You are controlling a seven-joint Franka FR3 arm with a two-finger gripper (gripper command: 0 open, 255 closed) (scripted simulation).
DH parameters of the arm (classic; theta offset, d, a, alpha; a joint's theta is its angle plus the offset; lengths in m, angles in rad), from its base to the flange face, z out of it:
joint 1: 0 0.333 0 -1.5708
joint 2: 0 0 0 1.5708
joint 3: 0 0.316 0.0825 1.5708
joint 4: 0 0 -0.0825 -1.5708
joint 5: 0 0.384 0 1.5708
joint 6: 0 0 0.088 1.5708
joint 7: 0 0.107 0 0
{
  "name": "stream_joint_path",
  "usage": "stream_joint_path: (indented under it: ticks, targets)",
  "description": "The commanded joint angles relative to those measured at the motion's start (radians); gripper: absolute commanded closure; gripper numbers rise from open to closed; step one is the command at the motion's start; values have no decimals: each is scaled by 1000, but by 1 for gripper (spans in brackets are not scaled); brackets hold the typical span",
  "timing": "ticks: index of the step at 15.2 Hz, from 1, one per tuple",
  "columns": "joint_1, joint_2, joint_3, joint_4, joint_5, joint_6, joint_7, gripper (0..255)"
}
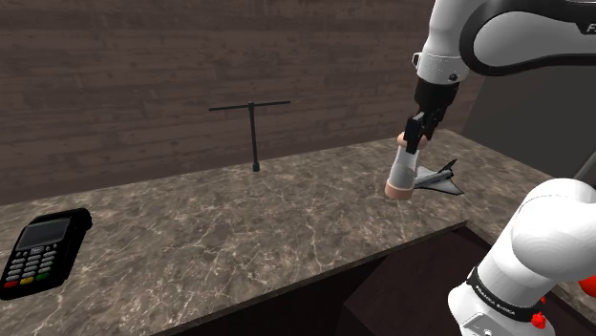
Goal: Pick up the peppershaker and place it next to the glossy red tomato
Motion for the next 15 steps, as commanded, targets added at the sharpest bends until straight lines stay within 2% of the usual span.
stream_joint_path:
  ticks: [1, 15]
  targets:
    - [-1, 7, 1, 30, 0, -24, -2, 255]
    - [-12, 66, -3, 253, -7, -185, -26, 255]
